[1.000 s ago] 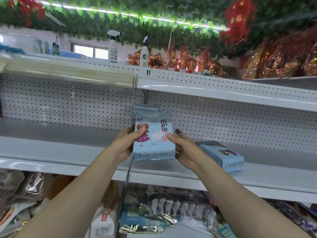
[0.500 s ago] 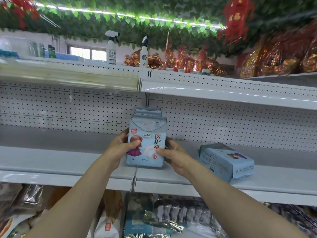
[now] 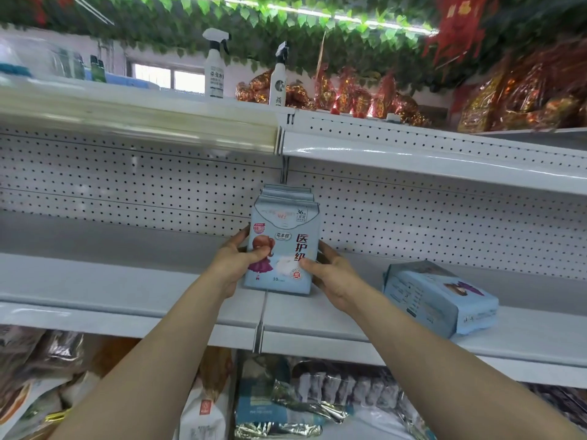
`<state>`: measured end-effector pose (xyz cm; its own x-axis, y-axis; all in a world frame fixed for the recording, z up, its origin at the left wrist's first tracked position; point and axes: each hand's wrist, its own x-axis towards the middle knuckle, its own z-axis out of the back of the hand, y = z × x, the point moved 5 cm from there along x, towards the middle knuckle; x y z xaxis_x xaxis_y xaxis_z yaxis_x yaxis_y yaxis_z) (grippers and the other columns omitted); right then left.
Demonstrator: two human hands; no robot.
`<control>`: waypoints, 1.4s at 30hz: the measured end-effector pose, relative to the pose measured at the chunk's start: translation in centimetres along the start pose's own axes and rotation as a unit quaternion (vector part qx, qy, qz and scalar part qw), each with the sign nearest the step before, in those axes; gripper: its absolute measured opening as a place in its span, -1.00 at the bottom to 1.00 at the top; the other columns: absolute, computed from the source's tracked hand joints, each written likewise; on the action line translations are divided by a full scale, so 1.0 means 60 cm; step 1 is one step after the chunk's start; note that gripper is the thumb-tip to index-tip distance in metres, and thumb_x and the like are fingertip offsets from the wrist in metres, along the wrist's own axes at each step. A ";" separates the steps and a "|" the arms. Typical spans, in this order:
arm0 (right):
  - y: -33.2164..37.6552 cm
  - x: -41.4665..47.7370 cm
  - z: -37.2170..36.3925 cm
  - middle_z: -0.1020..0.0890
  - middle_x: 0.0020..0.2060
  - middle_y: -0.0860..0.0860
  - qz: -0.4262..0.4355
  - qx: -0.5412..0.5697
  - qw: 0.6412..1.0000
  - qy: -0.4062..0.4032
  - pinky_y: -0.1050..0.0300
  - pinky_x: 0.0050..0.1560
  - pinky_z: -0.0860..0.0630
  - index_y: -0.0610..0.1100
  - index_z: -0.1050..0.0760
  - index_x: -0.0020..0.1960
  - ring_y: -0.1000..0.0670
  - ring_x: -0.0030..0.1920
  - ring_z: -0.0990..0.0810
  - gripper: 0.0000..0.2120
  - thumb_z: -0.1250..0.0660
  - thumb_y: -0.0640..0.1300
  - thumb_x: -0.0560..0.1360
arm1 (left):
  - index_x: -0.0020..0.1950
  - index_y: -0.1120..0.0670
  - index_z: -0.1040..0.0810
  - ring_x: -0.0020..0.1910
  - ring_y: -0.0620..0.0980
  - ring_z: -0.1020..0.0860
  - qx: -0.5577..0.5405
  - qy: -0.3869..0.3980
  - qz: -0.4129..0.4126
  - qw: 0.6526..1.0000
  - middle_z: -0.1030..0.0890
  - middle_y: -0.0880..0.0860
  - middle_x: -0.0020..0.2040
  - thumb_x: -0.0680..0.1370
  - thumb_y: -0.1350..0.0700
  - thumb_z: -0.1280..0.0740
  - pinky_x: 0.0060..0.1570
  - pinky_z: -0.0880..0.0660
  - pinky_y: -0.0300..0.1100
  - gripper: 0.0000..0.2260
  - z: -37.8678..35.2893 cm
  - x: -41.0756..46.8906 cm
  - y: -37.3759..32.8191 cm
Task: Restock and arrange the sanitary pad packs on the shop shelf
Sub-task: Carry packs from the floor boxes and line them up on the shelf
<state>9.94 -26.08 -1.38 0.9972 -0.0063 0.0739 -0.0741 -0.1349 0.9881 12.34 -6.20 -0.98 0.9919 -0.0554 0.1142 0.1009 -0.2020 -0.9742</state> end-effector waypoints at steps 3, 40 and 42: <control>-0.002 0.011 -0.002 -0.69 0.16 -0.04 0.003 -0.003 1.000 -0.006 -0.02 0.17 -0.63 -0.12 -0.45 0.44 -0.08 0.16 -0.66 -0.45 -0.38 -0.45 0.51 | 0.47 0.01 -0.43 -0.03 0.02 -0.68 -0.009 -0.013 -0.004 1.000 -0.64 0.14 0.20 0.49 0.28 -0.48 -0.30 -0.63 -0.20 -0.42 -0.002 0.001 0.003; 0.199 -0.124 0.228 -0.63 0.20 -0.11 0.052 -0.238 0.961 -0.131 -0.06 0.18 -0.56 -0.01 -0.55 -0.08 -0.17 0.21 -0.61 -0.75 -0.41 0.18 0.54 | 0.29 0.16 -0.50 0.30 0.16 -0.49 0.228 -0.153 -0.083 0.958 -0.54 0.14 0.30 0.48 -0.17 -0.48 0.27 -0.46 0.01 -0.45 -0.289 -0.110 -0.052; 0.199 -0.128 0.281 -0.63 0.16 -0.08 0.038 -0.264 0.953 -0.147 -0.02 0.05 -0.51 -0.06 -0.60 0.09 -0.13 0.17 -0.59 -0.64 -0.39 0.22 0.53 | 0.38 0.18 -0.47 0.29 0.15 -0.50 0.224 -0.076 -0.020 0.971 -0.52 0.07 0.33 0.51 -0.19 -0.43 0.14 -0.52 -0.04 -0.40 -0.351 -0.117 -0.021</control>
<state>1.48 -44.37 7.57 0.9411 -0.2838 0.1841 -0.0607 0.3936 0.9173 3.62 -26.16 3.55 0.9830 0.0961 0.1566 0.1288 0.2475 -0.9603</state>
